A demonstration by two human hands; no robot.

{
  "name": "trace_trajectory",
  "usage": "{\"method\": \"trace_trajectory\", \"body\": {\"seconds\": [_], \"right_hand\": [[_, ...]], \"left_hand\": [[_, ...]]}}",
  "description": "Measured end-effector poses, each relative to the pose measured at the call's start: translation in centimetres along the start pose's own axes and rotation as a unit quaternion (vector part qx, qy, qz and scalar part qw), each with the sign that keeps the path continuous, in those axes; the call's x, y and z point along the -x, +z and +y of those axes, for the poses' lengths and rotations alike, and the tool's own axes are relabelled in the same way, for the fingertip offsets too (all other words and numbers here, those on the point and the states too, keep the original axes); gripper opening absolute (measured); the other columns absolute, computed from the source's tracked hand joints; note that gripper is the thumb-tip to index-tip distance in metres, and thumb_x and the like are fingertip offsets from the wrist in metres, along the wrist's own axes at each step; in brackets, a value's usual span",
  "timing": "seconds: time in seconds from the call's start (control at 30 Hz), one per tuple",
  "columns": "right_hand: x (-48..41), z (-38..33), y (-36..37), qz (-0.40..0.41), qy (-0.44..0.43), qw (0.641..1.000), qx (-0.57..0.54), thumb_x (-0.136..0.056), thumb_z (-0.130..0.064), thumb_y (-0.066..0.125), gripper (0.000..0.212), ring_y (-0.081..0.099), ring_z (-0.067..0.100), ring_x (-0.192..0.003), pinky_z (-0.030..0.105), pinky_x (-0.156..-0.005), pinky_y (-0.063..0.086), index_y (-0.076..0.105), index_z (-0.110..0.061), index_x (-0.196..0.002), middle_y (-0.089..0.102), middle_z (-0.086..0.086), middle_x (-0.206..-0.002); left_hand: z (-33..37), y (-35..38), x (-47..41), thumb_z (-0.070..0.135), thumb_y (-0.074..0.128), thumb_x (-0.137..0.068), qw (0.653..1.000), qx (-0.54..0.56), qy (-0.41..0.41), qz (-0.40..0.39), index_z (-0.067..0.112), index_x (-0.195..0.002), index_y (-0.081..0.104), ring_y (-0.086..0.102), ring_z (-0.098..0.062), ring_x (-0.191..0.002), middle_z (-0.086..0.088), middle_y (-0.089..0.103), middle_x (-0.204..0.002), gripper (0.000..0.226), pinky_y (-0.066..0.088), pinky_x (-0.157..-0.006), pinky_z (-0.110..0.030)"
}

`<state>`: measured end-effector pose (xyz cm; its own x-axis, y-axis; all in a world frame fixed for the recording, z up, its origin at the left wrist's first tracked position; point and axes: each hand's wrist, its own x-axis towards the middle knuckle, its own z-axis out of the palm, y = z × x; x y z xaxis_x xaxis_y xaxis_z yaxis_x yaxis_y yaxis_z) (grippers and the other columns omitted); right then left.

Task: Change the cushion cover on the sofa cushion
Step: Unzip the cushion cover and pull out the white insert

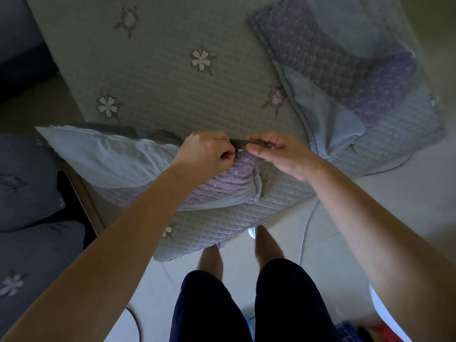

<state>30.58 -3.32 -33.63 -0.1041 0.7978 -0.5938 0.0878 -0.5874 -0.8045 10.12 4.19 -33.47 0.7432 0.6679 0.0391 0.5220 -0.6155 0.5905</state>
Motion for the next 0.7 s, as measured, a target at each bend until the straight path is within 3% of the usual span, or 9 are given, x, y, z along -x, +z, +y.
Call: {"method": "trace_trajectory", "body": {"seconds": [0.13,0.23,0.33,0.43,0.57,0.7], "right_hand": [[0.1,0.0,0.2,0.003,-0.004,1.000,0.014,-0.093,-0.025,0.067,0.015,0.066,0.021,-0.110,0.040,-0.107,0.046,0.073,-0.033,-0.105,0.074,0.001,-0.109],[0.1,0.0,0.2,0.002,-0.005,1.000,0.011,-0.094,-0.025,0.066,0.015,0.067,0.014,-0.103,0.038,-0.102,0.049,0.073,-0.031,-0.106,0.074,-0.001,-0.105],[0.2,-0.1,0.0,-0.003,0.002,1.000,-0.003,-0.094,-0.022,0.064,0.016,0.064,0.003,-0.092,0.023,-0.086,0.049,0.071,-0.030,-0.107,0.073,-0.008,-0.096],[0.1,-0.2,-0.2,-0.009,0.011,1.000,0.011,-0.095,-0.023,0.064,0.018,0.063,0.003,-0.089,0.018,-0.083,0.048,0.071,-0.026,-0.111,0.071,-0.004,-0.098],[0.0,-0.4,-0.8,0.000,0.009,0.999,0.033,-0.095,-0.024,0.065,0.019,0.063,0.007,-0.094,0.026,-0.091,0.050,0.072,-0.027,-0.112,0.072,0.001,-0.104],[0.3,-0.4,-0.6,0.001,0.008,1.000,0.027,-0.095,-0.023,0.064,0.021,0.067,0.019,-0.105,0.034,-0.099,0.050,0.071,-0.024,-0.115,0.071,0.009,-0.113]], "left_hand": [[0.1,-0.8,-1.0,0.015,0.075,-0.068,0.990,0.073,-0.095,-0.070,0.018,-0.067,0.073,0.057,-0.007,-0.058,0.005,0.067,-0.072,0.004,0.054,-0.063,-0.026],[-0.1,-1.2,-1.7,0.017,0.080,-0.065,0.964,0.141,-0.191,-0.124,0.035,-0.062,0.065,0.057,0.001,-0.058,0.012,0.066,-0.070,0.024,0.049,-0.063,-0.016],[0.0,-1.4,-1.5,0.013,0.080,-0.065,0.958,0.170,-0.204,-0.111,0.036,-0.062,0.065,0.056,0.003,-0.056,0.013,0.065,-0.067,0.028,0.044,-0.059,-0.010],[0.1,-1.7,-1.1,0.010,0.079,-0.067,0.955,0.184,-0.212,-0.094,0.030,-0.064,0.068,0.055,0.002,-0.055,0.008,0.067,-0.068,0.023,0.044,-0.057,-0.009],[-1.0,-2.4,-0.4,0.009,0.078,-0.070,0.952,0.162,-0.249,-0.074,0.028,-0.067,0.069,0.055,0.004,-0.055,0.011,0.065,-0.068,0.021,0.044,-0.056,-0.007],[-1.3,-2.5,1.1,0.021,0.082,-0.076,0.915,0.237,-0.323,-0.049,0.023,-0.089,0.073,0.056,0.005,-0.063,0.010,0.067,-0.078,0.016,0.047,-0.060,-0.008]]}}
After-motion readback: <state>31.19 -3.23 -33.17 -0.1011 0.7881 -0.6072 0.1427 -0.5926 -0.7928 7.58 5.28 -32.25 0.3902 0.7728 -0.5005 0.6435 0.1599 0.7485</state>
